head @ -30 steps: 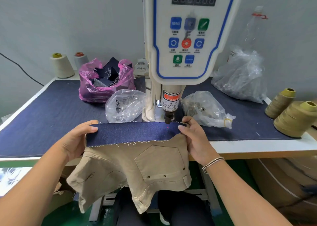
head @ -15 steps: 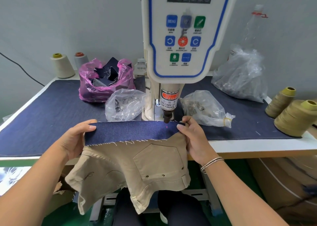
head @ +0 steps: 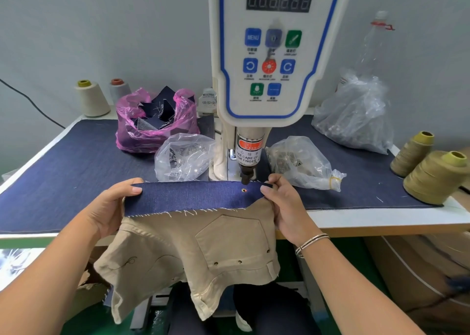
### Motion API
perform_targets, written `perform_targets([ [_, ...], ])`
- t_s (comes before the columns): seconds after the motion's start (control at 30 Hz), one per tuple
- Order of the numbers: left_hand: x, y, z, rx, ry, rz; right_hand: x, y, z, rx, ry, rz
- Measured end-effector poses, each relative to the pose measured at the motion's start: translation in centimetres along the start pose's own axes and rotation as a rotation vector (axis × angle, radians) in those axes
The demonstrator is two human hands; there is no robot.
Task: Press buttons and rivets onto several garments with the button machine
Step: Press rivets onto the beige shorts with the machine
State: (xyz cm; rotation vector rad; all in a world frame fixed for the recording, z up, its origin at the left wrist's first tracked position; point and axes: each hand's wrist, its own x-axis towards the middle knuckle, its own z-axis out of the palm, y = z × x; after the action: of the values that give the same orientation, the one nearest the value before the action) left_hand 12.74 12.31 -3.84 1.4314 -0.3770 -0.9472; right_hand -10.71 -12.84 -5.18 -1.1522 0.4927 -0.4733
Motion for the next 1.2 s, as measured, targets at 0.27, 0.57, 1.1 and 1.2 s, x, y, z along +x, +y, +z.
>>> perform_targets([
  [0.27,-0.1,0.1,0.4,0.017,-0.009,0.014,0.1,0.1,-0.1,-0.018,-0.012,-0.015],
  [0.57,-0.2,0.4,1.9,0.150,-0.067,0.043,-0.3,-0.2,-0.3,0.026,0.073,-0.096],
  [1.1,1.6,-2.4,7.5,1.116,0.280,0.694,-3.5,-4.7,-5.0,-0.775,0.037,-0.291],
  [1.2,1.5,-2.5,7.4,1.111,0.253,0.621,-1.8,-6.8,-5.5,-0.993,0.333,-0.522],
])
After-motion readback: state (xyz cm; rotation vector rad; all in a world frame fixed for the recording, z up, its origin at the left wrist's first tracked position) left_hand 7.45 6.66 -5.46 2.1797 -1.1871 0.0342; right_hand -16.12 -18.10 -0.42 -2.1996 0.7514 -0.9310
